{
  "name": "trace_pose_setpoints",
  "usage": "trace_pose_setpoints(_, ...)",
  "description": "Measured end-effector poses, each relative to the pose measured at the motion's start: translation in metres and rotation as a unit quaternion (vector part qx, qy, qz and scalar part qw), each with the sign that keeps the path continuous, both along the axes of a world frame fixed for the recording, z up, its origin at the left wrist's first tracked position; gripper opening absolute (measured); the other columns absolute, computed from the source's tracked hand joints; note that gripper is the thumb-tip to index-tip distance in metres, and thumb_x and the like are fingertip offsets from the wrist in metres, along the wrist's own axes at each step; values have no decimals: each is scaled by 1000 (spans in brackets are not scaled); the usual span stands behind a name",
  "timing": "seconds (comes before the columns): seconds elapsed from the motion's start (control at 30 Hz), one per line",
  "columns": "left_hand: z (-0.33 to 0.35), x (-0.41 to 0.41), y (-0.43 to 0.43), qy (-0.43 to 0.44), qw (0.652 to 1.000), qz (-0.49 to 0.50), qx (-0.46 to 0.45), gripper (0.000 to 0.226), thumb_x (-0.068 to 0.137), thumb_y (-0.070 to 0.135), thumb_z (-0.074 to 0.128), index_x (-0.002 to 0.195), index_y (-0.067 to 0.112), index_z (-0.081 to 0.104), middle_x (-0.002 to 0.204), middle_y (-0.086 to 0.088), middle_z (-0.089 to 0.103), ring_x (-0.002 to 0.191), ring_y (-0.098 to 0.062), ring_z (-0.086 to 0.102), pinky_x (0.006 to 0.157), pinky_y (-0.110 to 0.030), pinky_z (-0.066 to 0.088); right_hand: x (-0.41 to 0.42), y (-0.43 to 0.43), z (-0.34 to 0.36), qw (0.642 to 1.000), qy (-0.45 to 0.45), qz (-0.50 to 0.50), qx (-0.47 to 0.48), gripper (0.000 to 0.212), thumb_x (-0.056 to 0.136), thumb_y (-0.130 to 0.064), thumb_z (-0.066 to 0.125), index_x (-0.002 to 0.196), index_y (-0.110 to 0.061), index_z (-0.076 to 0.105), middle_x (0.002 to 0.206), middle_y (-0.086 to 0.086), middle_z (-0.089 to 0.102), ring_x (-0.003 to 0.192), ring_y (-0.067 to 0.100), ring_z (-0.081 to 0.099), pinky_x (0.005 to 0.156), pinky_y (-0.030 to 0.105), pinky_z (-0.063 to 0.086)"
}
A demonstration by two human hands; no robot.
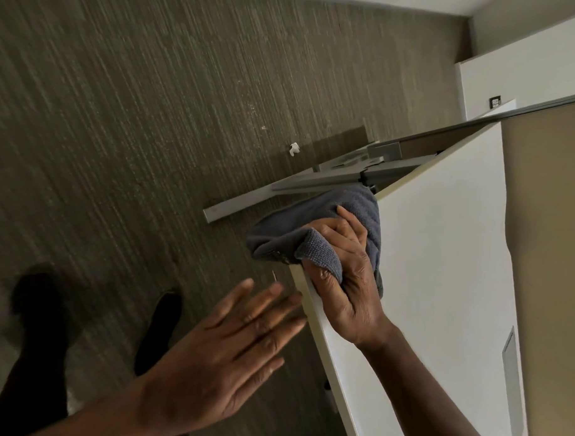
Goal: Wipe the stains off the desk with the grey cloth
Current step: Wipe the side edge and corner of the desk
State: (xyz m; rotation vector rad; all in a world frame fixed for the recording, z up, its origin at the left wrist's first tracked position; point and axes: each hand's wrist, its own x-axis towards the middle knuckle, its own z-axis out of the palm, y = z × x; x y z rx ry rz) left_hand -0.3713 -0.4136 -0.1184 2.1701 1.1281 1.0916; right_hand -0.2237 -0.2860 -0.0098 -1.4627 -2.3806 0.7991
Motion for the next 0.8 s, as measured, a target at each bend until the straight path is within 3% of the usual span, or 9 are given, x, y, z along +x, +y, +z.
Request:
trace_pose_setpoints(0.13, -2, 21, -13, 77, 997, -23, 9, 64, 108, 41, 45, 162, 12, 25, 172, -8, 16, 159, -27, 15, 129, -49, 6, 0, 0, 6, 999, 22, 2, -47, 36, 107, -46, 33, 112, -22, 59, 111, -11, 60, 117, -1, 54, 117, 65, 22)
trace_pose_setpoints(0.23, 3, 30, -15, 110, 993, -40, 9, 66, 109, 42, 41, 163, 12, 19, 173, -10, 11, 160, -28, 11, 128, -50, 9, 3, 2, 10, 996, 35, 22, -76, 21, 102, -31, 42, 112, -25, 59, 111, -29, 57, 120, -7, 50, 119, 64, 20)
trace_pose_setpoints(0.33, 9, 34, -17, 128, 991, -35, 3, 68, 108, 43, 41, 163, 11, 17, 173, -10, 9, 160, -28, 9, 127, -51, 9, 3, 3, 12, 995, 44, 34, -77, 25, 98, -22, 38, 110, -32, 58, 118, -44, 52, 124, -13, 45, 119, 63, 20)
trace_pose_setpoints(0.6, 18, 44, -22, 163, 986, -21, -26, 72, 107, 48, 42, 163, 10, 18, 173, -12, 10, 160, -28, 12, 123, -51, 18, 5, -4, 11, 990, 102, -4, -101, 51, 98, -23, 38, 124, -65, 50, 119, -42, 55, 118, -6, 53, 111, 73, 28)
trace_pose_setpoints(0.67, 17, 45, -22, 172, 985, -18, -24, 72, 107, 48, 42, 163, 10, 18, 173, -12, 10, 160, -28, 11, 124, -50, 17, 10, -6, 8, 987, 120, -24, -103, 48, 98, -25, 38, 126, -62, 50, 121, -35, 56, 121, 5, 54, 109, 73, 31)
trace_pose_setpoints(0.73, 16, 45, -22, 183, 983, -14, -19, 72, 107, 49, 40, 163, 10, 18, 173, -12, 9, 160, -28, 10, 124, -50, 16, 14, -7, 5, 981, 139, -56, -121, 38, 98, -30, 40, 128, -49, 53, 124, -18, 59, 123, 26, 55, 107, 71, 36)
trace_pose_setpoints(0.8, 15, 46, -23, 187, 982, -6, -15, 72, 107, 49, 39, 163, 10, 17, 173, -12, 9, 160, -28, 9, 126, -49, 13, 17, -8, 3, 975, 157, -90, -132, 31, 97, -34, 42, 126, -30, 54, 122, -7, 61, 118, 28, 59, 104, 56, 47)
